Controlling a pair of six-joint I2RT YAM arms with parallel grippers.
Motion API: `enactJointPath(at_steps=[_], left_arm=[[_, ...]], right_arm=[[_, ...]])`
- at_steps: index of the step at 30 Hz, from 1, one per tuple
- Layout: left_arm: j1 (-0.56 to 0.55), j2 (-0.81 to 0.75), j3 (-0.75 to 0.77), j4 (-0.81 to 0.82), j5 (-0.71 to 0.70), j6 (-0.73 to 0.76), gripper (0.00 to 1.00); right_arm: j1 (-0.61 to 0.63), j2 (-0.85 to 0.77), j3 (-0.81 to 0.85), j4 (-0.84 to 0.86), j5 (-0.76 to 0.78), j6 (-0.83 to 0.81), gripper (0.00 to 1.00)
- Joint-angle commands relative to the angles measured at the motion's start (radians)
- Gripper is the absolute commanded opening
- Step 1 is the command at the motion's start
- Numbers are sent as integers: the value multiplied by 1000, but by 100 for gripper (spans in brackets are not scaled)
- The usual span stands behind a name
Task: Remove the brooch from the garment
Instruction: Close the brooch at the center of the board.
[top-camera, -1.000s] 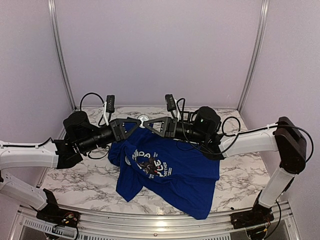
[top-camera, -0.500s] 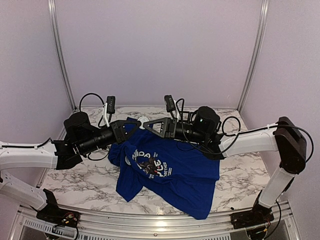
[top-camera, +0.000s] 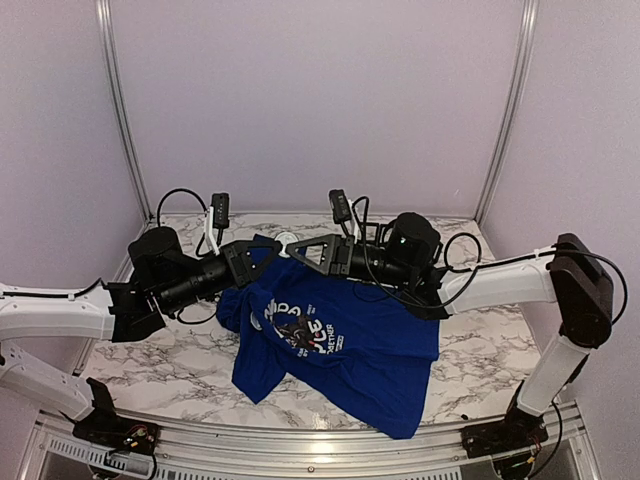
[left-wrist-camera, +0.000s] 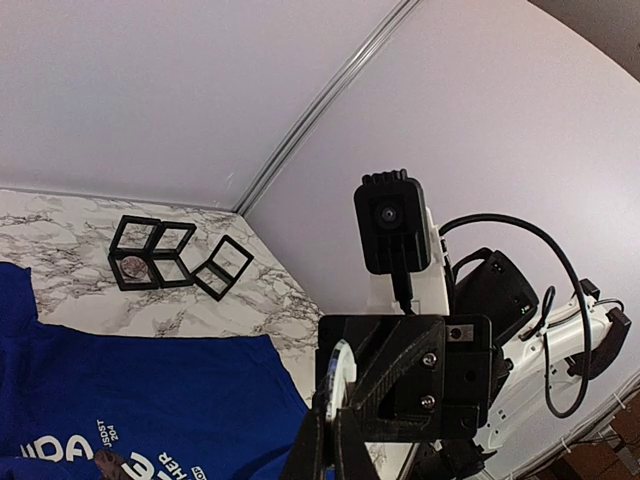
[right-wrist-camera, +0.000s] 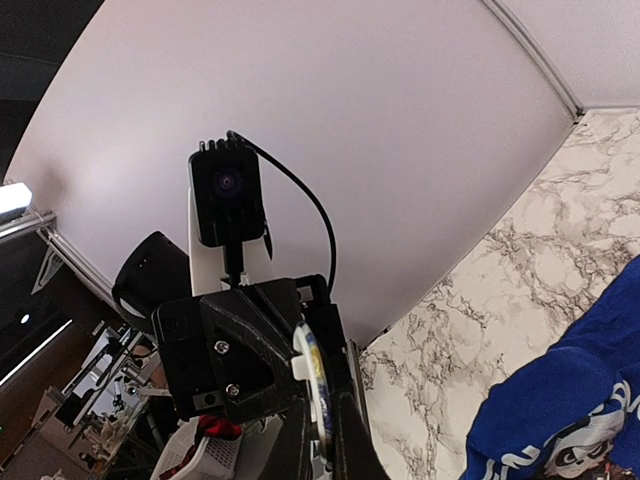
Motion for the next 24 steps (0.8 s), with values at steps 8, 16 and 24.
enactJointPath(at_steps=[8,16,24], left_arm=[[-55,-31,-25,71,-41,-10,0],[-61,-33,-40,89,-81,-28,0],[-61,-37,-66,118,-99,-64,0]], right_arm=[[2,-41,2,-36,114,-14,6],[8,-44,10,-31,134,-26,6],[23,-62,16,-56,171,-73,8]])
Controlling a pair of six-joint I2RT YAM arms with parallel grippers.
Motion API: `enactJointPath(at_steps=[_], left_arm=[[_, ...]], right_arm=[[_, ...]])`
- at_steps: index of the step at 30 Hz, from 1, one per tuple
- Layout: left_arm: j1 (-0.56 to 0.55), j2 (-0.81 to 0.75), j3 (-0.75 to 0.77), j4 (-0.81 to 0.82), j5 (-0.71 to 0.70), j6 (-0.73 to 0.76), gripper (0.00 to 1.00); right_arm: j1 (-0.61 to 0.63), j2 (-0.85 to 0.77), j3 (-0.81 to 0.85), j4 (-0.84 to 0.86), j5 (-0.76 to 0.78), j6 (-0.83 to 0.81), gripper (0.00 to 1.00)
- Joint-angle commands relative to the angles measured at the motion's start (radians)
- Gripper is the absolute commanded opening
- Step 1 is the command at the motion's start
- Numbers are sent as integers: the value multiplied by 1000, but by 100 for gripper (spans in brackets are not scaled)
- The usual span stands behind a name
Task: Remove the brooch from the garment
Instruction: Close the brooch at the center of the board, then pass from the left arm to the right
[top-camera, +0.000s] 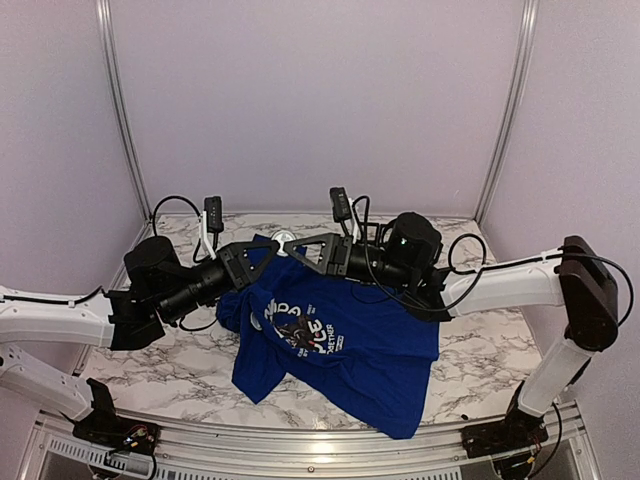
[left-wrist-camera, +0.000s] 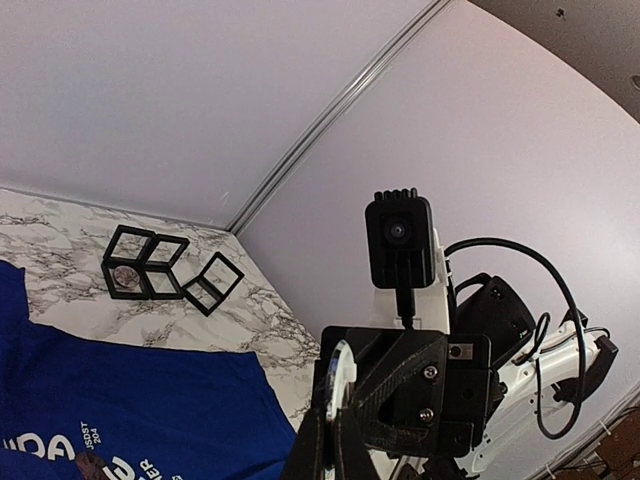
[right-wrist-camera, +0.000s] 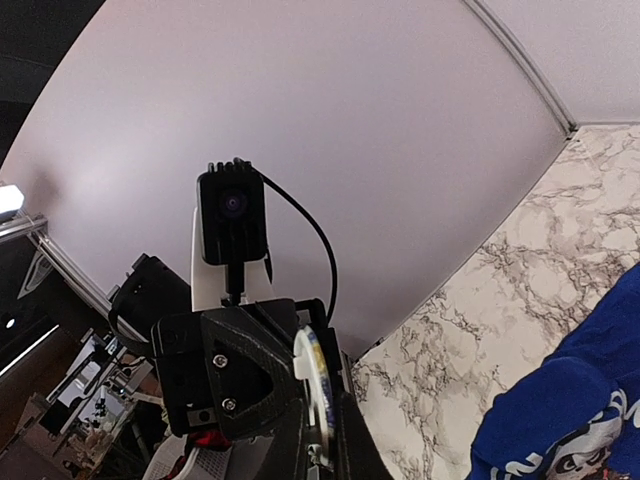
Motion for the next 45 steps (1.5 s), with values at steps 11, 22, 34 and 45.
enactJointPath(at_steps=[11,22,34,45], left_arm=[[-15,-37,-60,53,-20,-45,0],[-12,-79,-77,15,-68,-19,0],[80,-101,-57,-6,60,99,0],[112,-109,14,-26,180,385,0]], right_arm=[[6,-38,27,-46,113,-75,12],[9,-63,26,-85,128,-118,22],[8,-165,0,-191,200,-198,59],[-18,-264,14,-354,290,-217,99]])
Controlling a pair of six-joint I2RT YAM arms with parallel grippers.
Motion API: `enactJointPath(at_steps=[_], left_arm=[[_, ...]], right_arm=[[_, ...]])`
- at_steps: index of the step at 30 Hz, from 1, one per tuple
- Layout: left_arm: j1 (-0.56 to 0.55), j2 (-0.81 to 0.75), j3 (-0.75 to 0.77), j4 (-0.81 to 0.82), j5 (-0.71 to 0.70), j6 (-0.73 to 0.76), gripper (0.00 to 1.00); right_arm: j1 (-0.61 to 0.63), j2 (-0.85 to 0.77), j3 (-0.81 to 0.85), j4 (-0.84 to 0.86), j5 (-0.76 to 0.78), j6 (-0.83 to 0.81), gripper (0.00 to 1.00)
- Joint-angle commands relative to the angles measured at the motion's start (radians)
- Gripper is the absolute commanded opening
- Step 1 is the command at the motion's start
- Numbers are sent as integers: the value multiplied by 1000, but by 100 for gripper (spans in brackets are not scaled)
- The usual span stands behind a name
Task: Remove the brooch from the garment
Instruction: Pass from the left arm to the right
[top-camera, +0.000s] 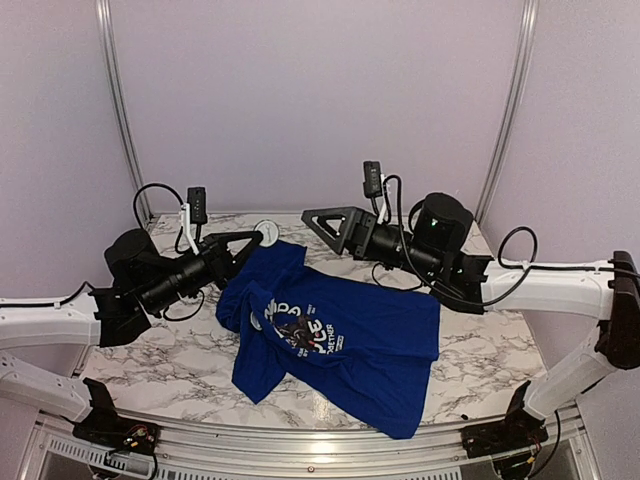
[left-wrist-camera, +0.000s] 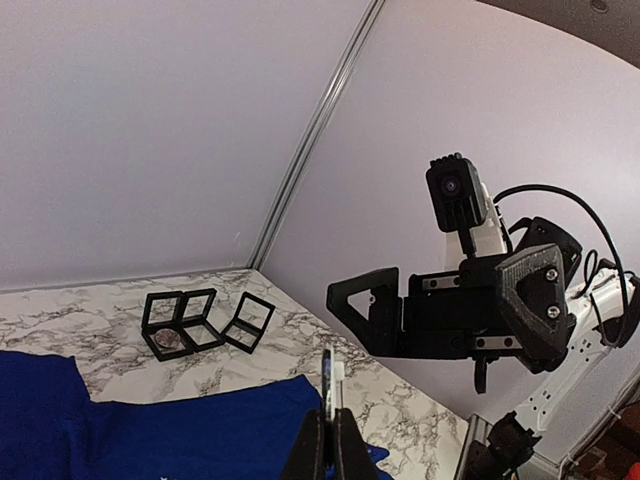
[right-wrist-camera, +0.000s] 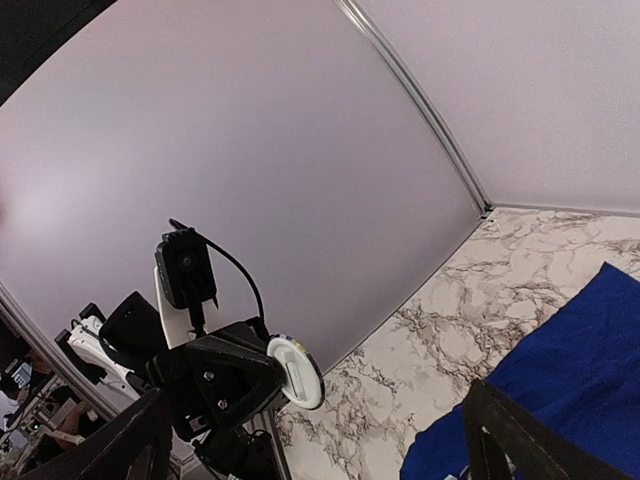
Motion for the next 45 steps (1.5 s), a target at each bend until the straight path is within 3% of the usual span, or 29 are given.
enactJointPath(at_steps=[1,10,13,19,27,30,38,45], left_arm=[[10,-15,62,-16,70,149,0],[9,38,119,32,197,283,0],[10,49,150,-8,216,411,0],[8,56,213,-112,186,816,0],[-50,84,250,-174,-76,1357,0],[-66,91,235,-130,-176,1530,0],[-110,105,175,16,-344,1846,0],[-155,150,128,90,-432,2043,0]], right_arm=[[-30,-53,13,-108,64,-3,98],[-71,-119,-49,-97,102,49,98],[-73,-132,-30,-126,99,35,98],[-73,-137,33,-193,64,3,97],[-72,-115,99,-258,-7,20,82],[-72,-95,134,-280,-45,28,72],[-73,0,227,-334,-173,36,52],[-73,60,290,-376,-219,45,48]])
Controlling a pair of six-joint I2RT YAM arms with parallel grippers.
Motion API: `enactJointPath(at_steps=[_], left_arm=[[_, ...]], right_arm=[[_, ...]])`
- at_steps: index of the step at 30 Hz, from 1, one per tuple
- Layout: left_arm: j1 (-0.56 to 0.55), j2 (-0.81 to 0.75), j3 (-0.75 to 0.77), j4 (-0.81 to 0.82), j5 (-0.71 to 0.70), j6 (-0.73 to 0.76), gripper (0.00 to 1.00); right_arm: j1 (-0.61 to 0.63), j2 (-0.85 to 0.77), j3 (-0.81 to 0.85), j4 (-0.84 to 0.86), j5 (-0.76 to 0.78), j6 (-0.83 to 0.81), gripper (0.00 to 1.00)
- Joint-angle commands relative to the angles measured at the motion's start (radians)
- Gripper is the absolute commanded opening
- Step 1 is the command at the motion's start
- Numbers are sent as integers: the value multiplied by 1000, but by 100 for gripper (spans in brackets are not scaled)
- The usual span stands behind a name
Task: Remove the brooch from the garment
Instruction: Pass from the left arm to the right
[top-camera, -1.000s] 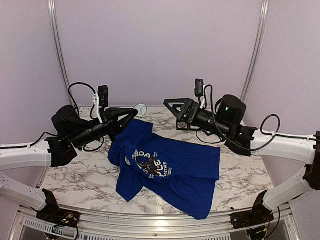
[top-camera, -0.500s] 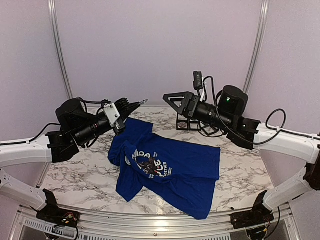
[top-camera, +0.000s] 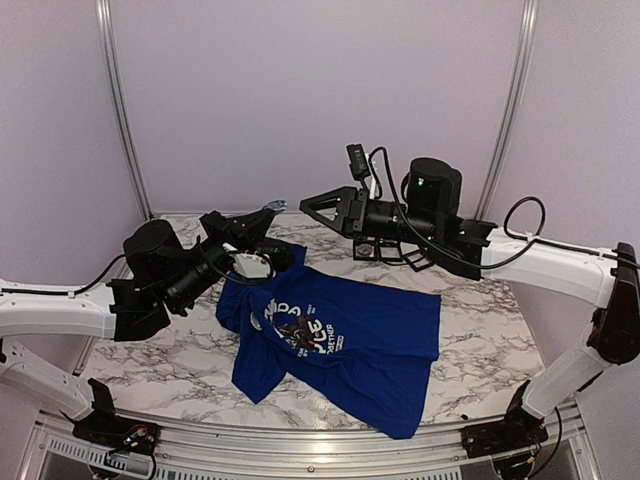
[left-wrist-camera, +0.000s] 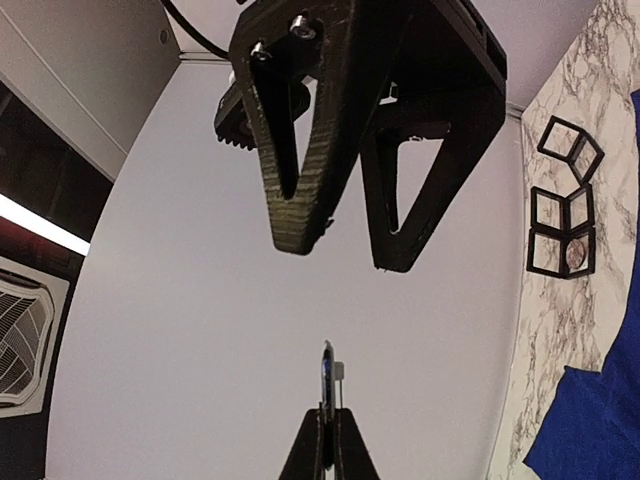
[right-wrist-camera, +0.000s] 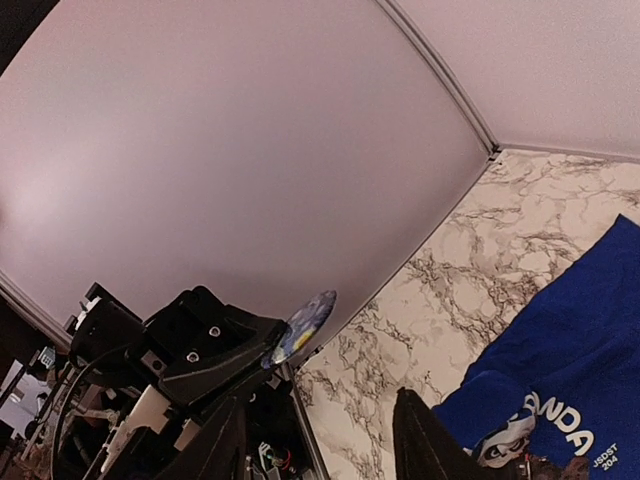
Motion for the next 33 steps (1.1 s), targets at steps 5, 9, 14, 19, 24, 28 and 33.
enactJointPath(at_steps=[5,9,14,19,24,28,33], left_arm=[[-52,108,-77,253,-146,318,0],[-61,137,-87,329,-154,368,0],[-79,150,-92,344,-158,401,0],[-99,166,-94,358,-172,415,0],[-107,181,-88,357,-177,410,0],[-108,191,-84,360,-178,405,0],[-111,202,-81,366,-175,408,0]], right_arm=[[-5,42,64,-47,-70,19,43],[-5,53,64,-59,-65,26,42],[-7,66,72,-72,-60,30,39],[-7,78,75,-58,-46,51,36],[-7,94,75,-18,-78,85,30],[-6,92,74,-18,-83,89,25],[-7,94,73,-20,-85,88,17]])
